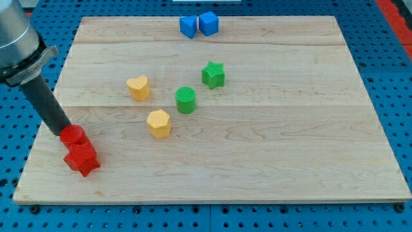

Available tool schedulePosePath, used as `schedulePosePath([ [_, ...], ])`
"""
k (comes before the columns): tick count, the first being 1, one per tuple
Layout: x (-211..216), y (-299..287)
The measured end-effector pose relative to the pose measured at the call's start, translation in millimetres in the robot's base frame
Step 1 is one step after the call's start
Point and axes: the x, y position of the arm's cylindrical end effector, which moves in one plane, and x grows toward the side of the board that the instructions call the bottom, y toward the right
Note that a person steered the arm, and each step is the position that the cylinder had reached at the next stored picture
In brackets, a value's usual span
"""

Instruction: Move the yellow heart diagonal to the green circle

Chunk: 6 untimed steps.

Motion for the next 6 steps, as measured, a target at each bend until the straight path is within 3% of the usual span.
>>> schedulePosePath([
  [3, 0, 58],
  [6, -106, 140],
])
